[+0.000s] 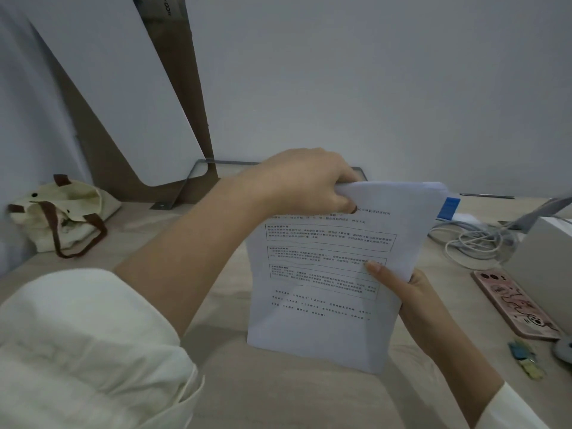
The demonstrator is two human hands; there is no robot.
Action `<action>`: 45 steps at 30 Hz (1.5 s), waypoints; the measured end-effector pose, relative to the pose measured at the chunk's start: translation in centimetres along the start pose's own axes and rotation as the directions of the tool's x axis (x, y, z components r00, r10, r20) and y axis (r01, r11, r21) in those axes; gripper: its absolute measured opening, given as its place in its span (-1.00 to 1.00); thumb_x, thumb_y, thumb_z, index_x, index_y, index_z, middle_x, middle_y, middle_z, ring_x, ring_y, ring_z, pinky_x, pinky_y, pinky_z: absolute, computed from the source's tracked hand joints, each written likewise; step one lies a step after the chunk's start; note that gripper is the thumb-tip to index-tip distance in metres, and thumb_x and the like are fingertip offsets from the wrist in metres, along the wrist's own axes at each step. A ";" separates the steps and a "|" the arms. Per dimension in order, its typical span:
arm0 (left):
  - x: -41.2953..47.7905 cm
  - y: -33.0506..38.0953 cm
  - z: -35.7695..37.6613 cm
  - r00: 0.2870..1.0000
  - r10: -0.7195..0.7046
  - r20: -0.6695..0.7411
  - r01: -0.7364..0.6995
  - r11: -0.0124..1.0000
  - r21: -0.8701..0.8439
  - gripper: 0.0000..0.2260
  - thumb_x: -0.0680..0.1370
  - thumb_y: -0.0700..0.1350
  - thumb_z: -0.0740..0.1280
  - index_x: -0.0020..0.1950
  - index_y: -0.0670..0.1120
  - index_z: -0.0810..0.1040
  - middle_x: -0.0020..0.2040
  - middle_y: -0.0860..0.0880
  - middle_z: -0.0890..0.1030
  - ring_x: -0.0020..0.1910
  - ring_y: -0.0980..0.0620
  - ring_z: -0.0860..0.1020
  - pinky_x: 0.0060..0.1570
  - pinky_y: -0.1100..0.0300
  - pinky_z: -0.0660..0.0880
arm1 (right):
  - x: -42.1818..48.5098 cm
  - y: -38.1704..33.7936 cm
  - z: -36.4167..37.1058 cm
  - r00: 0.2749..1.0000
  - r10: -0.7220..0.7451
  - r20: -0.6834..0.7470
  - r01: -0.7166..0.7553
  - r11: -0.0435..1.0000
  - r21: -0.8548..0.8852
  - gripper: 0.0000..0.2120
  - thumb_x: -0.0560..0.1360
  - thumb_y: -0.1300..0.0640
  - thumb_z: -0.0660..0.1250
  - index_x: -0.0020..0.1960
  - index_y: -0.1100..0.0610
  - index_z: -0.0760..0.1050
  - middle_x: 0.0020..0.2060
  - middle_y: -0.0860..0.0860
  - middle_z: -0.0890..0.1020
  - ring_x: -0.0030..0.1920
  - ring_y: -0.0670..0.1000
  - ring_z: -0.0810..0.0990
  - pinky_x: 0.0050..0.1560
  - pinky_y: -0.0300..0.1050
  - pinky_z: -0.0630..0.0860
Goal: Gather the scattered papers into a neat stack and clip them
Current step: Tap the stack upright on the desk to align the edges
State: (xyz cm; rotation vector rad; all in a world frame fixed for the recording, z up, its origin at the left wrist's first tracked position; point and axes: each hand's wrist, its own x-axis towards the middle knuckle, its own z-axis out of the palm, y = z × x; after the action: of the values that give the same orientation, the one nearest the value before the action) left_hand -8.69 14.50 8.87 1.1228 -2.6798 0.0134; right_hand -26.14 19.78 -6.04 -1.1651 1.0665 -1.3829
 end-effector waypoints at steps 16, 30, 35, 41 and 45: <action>-6.9 -7.8 8.2 0.765 -0.591 -0.256 0.068 0.469 -0.881 -0.91 0.52 -0.08 0.32 -0.08 0.11 0.58 -0.29 0.24 0.68 -0.26 0.23 0.66 -0.33 0.39 0.55 | 0.7 1.9 -4.5 0.988 0.151 -0.023 -0.146 0.980 0.136 -0.69 0.35 0.19 0.27 0.08 0.12 0.55 0.04 0.08 0.69 -0.04 0.04 0.69 -0.09 -0.08 0.64; -11.5 -11.2 16.5 0.816 -0.543 0.199 0.243 0.011 -0.970 -0.56 0.14 0.15 0.54 -0.03 0.03 0.68 0.04 0.00 0.70 -0.04 0.03 0.67 -0.18 0.27 0.60 | 2.5 3.7 -4.8 0.990 0.138 0.030 -0.136 0.988 -0.080 -0.72 0.29 0.19 0.36 -0.02 0.00 0.61 -0.07 -0.07 0.72 -0.07 -0.03 0.70 -0.19 -0.23 0.63; -11.8 -11.0 17.7 0.844 -0.497 0.200 0.225 -0.010 -0.974 -0.46 0.03 0.23 0.58 -0.05 0.07 0.71 0.03 0.03 0.70 0.01 0.04 0.66 -0.14 0.30 0.58 | 2.1 4.5 -5.1 0.982 0.180 0.050 -0.174 0.979 -0.104 -0.76 0.30 0.23 0.32 -0.15 0.01 0.69 -0.11 -0.07 0.73 -0.10 -0.04 0.70 -0.22 -0.29 0.60; -11.8 -10.6 18.4 0.848 -0.484 0.217 0.211 -0.068 -0.975 -0.47 0.00 0.20 0.59 -0.08 0.07 0.72 0.00 0.04 0.71 -0.02 0.07 0.67 -0.17 0.32 0.57 | 2.5 4.6 -5.4 0.983 0.178 0.038 -0.176 0.983 -0.047 -0.75 0.31 0.23 0.31 -0.16 -0.02 0.71 -0.08 -0.05 0.73 -0.09 -0.05 0.70 -0.16 -0.26 0.61; -12.2 -10.9 19.3 0.827 -0.490 0.275 0.255 -0.108 -0.961 -0.42 -0.02 0.21 0.60 -0.05 0.06 0.71 0.04 0.01 0.70 0.02 0.01 0.66 -0.14 0.27 0.59 | 2.5 4.9 -5.2 0.980 0.195 0.042 -0.192 0.980 -0.060 -0.83 0.27 0.12 0.40 -0.19 -0.03 0.71 -0.11 -0.05 0.73 -0.11 -0.04 0.70 -0.21 -0.28 0.61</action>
State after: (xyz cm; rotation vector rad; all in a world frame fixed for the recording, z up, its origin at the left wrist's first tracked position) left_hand 3.15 13.47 -13.44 1.0781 -1.2311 -1.5743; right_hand -30.71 16.88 -11.34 -1.0979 1.1589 -1.1751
